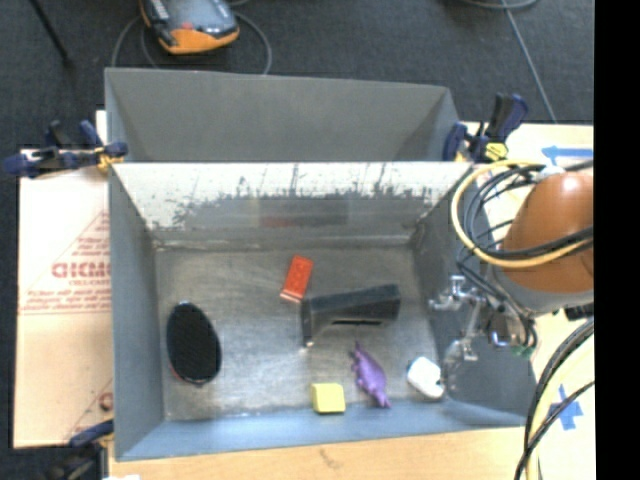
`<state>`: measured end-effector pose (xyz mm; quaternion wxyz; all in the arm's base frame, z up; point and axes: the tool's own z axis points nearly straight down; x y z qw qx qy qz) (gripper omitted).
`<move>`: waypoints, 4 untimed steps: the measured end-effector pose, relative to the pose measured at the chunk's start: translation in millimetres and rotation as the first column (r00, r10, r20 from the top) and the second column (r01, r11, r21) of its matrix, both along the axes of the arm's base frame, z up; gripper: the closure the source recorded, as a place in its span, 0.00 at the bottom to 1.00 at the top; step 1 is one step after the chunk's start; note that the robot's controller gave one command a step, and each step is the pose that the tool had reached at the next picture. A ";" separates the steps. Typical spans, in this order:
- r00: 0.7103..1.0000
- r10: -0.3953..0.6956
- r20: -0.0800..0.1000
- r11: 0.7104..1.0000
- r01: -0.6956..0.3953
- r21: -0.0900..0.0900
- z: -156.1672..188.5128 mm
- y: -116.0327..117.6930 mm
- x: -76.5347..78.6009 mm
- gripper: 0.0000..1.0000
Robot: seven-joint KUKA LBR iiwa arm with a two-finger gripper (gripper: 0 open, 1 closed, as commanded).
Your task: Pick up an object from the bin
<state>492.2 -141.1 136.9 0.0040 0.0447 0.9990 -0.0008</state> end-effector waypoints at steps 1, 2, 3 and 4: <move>0.997 -0.072 -0.004 0.997 0.072 0.001 -38.2 6.9 -1.2 0.00; 0.994 -0.107 -0.007 0.994 0.107 0.002 -53.0 11.9 -4.1 0.00; 0.999 -0.046 -0.005 0.999 0.046 0.004 -64.4 -18.5 -10.9 1.00; 0.999 -0.045 -0.005 0.999 0.045 0.004 -64.4 -18.4 -10.9 1.00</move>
Offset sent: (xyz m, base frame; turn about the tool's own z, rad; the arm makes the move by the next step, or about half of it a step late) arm -0.0064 0.0178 -0.0615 0.2291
